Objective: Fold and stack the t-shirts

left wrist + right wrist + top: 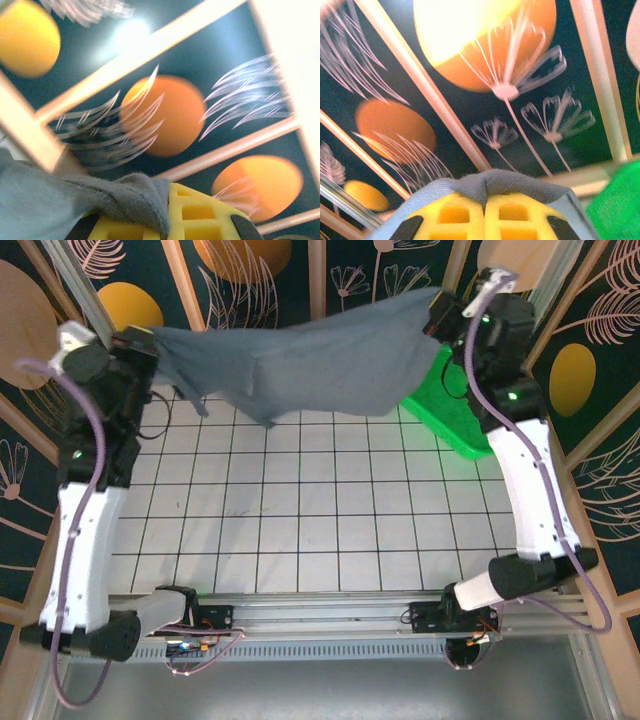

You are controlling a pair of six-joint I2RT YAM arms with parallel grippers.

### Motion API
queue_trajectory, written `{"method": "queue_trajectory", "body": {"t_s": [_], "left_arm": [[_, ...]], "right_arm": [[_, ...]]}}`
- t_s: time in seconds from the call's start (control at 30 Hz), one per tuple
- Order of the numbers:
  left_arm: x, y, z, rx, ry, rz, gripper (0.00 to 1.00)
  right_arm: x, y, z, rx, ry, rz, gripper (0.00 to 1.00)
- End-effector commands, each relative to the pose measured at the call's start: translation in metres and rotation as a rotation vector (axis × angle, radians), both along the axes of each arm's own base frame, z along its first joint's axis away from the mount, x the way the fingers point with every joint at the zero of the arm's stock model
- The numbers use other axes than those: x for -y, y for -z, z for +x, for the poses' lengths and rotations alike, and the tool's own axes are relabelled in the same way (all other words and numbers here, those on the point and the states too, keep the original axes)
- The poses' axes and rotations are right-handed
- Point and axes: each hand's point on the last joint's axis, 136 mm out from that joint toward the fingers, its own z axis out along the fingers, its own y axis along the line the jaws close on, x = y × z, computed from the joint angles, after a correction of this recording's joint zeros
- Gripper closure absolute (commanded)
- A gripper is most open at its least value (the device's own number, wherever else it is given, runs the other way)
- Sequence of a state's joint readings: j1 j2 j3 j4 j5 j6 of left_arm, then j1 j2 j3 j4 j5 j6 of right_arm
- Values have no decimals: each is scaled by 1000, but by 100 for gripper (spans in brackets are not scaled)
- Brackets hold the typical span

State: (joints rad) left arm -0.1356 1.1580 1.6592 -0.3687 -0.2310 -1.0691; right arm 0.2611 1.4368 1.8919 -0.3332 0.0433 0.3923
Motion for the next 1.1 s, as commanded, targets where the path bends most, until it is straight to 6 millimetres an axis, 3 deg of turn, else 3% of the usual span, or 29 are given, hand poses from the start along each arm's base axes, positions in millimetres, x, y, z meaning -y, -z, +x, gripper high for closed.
{"method": "queue_trajectory", "body": {"t_s": [0.0,0.1,0.2,0.3,0.47,0.57,0.63,0.77,0.87,0.97,1.07], "left_arm": [[-38,-37,-38,70,-194,29,100],[-42,-65,-52,114,-213,33,100],[-37,-70,-35,88,-192,41,100],[-31,-50,4,1,-153,35,100],[-33,8,84,-135,-21,-38,100],[-40,37,122,-184,37,-57,100],[-46,45,140,-185,77,-74,100],[-55,43,167,-136,196,-136,100],[-63,13,163,-50,239,-162,100],[-65,-31,138,24,232,-133,100],[-63,-49,104,28,203,-116,100]], "right_arm": [[18,-39,-20,132,52,78,100],[19,-59,-33,180,34,107,100],[10,-61,-27,176,-15,120,100],[-9,-51,-7,145,-96,136,100],[-42,-10,49,25,-210,163,100],[-60,11,81,-32,-266,168,100],[-66,17,99,-58,-285,161,100],[-63,5,120,-48,-288,170,100],[-46,-8,121,-18,-264,199,100],[-26,-14,110,-16,-202,195,100],[-4,-5,94,-42,-128,177,100]]}}
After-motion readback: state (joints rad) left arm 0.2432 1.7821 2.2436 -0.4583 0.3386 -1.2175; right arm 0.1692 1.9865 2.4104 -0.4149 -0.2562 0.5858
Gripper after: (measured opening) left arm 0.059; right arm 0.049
